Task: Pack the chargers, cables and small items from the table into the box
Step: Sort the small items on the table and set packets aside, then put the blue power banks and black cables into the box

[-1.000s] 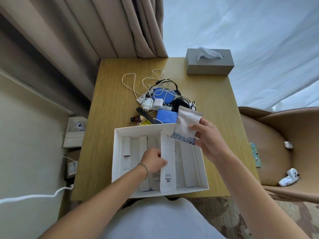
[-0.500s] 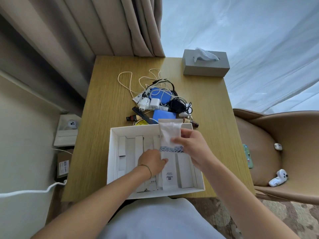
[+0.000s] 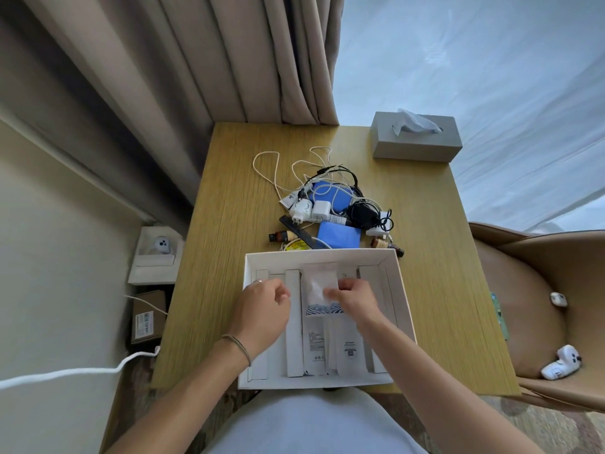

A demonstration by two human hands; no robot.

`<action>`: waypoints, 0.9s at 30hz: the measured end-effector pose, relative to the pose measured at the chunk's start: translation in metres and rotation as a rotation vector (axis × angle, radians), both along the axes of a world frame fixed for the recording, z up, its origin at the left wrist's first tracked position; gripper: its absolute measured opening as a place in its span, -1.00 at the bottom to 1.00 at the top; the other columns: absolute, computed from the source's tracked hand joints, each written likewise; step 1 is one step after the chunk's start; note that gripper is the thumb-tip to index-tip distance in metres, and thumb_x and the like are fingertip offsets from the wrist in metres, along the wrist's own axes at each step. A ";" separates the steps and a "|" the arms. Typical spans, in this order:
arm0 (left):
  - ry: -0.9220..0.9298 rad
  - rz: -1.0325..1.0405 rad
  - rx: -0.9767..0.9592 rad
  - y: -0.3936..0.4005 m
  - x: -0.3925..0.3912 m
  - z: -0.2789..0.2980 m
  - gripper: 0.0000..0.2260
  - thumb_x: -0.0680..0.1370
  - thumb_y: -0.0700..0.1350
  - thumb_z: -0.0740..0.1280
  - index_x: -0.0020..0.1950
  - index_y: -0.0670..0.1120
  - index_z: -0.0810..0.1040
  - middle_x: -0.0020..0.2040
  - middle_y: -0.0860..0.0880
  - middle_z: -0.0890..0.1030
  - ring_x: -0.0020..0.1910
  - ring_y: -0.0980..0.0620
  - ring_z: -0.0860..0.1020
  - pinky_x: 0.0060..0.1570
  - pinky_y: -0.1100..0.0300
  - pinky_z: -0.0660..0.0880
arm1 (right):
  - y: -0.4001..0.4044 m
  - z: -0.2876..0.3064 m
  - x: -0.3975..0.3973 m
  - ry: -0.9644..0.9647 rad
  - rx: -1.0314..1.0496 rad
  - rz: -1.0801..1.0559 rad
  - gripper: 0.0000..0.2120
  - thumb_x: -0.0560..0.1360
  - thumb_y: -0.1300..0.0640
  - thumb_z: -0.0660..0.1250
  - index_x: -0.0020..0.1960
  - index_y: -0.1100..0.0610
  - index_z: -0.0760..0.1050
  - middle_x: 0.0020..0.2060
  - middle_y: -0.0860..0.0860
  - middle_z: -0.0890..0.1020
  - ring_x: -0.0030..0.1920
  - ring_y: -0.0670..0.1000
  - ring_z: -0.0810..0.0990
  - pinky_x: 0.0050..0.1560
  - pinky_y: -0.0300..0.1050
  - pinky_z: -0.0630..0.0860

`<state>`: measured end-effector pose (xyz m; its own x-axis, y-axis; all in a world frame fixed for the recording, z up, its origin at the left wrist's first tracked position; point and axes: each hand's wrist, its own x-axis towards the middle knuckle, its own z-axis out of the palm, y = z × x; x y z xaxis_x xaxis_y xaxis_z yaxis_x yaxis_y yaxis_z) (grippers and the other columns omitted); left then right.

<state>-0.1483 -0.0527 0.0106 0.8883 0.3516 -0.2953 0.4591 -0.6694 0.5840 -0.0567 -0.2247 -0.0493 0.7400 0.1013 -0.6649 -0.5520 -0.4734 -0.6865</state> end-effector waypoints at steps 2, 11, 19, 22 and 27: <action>-0.054 -0.006 0.014 -0.001 -0.001 0.004 -0.87 0.54 -0.16 0.28 -0.08 -0.02 0.63 -0.13 0.08 0.57 -0.17 0.10 0.52 -0.27 0.24 0.39 | 0.005 -0.009 0.001 -0.027 -0.086 0.039 -0.93 0.41 0.12 0.53 -0.12 0.09 0.69 -0.25 -0.04 0.72 -0.22 -0.03 0.65 -0.28 -0.20 0.50; -0.220 -0.045 0.017 0.001 0.001 0.014 -0.87 0.54 -0.19 0.31 -0.08 -0.01 0.63 -0.09 0.09 0.59 -0.15 0.12 0.54 -0.15 0.09 0.56 | 0.016 -0.021 0.002 -0.260 -0.420 0.328 -0.82 0.44 0.07 0.43 -0.32 0.10 0.59 -0.41 -0.06 0.62 -0.34 -0.06 0.57 -0.42 -0.24 0.36; -0.344 -0.107 0.036 0.004 0.033 0.026 -0.87 0.54 -0.19 0.32 -0.07 0.01 0.62 -0.11 0.11 0.58 -0.15 0.14 0.54 -0.20 0.14 0.53 | 0.013 0.040 0.021 -0.528 -0.540 0.492 -0.79 0.52 0.09 0.28 -0.10 0.10 0.69 -0.21 0.01 0.72 -0.20 0.09 0.65 -0.17 -0.06 0.62; -0.346 -0.152 0.045 0.003 0.060 0.032 -0.86 0.52 -0.19 0.31 -0.06 0.01 0.63 -0.12 0.10 0.59 -0.14 0.10 0.55 -0.18 0.12 0.53 | 0.006 0.072 0.036 -0.588 -0.365 0.453 -0.82 0.52 0.12 0.33 -0.03 0.04 0.72 -0.17 -0.04 0.74 -0.18 0.01 0.66 -0.14 -0.08 0.59; -0.275 -0.219 0.049 -0.007 0.110 0.034 -0.85 0.52 -0.19 0.28 -0.03 -0.01 0.63 -0.10 0.07 0.63 -0.07 0.06 0.57 -0.09 0.14 0.53 | -0.014 0.097 0.073 -0.622 -0.246 0.318 -0.82 0.50 0.16 0.33 -0.04 0.01 0.70 -0.33 -0.18 0.62 -0.34 -0.26 0.52 -0.37 -0.33 0.32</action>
